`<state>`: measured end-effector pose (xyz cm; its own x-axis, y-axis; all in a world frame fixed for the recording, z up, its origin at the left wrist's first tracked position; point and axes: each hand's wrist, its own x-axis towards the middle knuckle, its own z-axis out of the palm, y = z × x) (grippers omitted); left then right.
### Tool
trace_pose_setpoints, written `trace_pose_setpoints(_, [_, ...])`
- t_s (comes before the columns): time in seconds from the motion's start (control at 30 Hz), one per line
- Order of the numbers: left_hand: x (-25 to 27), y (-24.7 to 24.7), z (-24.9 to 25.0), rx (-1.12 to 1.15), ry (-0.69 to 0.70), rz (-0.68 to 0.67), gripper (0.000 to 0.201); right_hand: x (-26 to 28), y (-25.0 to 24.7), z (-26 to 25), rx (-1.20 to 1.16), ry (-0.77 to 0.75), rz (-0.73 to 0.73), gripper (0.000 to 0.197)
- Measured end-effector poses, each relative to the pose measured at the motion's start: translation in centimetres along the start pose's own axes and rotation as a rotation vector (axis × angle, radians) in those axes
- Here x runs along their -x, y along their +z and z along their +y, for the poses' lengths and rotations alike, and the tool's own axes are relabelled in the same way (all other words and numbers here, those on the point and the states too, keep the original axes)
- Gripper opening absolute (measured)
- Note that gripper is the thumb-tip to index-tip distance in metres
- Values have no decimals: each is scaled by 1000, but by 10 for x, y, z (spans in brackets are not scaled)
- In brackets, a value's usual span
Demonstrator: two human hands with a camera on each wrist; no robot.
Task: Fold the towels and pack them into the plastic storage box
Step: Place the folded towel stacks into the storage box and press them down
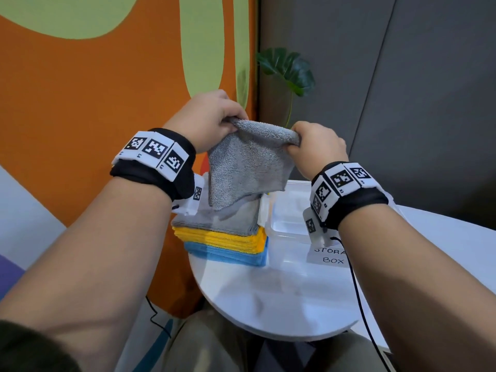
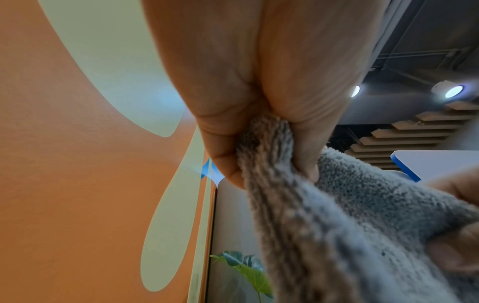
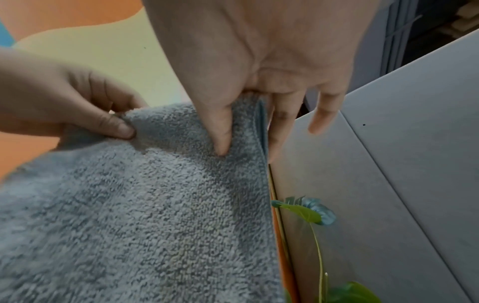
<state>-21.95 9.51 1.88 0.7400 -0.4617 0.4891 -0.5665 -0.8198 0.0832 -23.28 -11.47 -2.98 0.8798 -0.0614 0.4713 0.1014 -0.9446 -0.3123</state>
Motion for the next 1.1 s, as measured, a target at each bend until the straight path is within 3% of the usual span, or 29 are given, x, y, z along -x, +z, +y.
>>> trace_pose_setpoints(0.33, [-5, 8, -7, -22, -148, -5, 19, -1, -11, 11, -162, 34, 122, 26])
trace_pose_setpoints(0.63, [-7, 22, -4, -19, -196, 6, 17, 1, -10, 25, -240, 80, 123, 20])
trace_pose_setpoints(0.87, [-4, 23, 3, 263, -283, 22, 16, 4, -8, 26, -296, 214, 119, 23])
trace_pose_setpoints(1.0, [-1, 22, 14, 389, -339, 67, 16, 10, -2, 16, -229, 320, 114, 47])
trace_pose_setpoints(1.1, [1, 24, 19, 453, -386, 80, 17, 15, 1, 5, -263, 188, 61, 42])
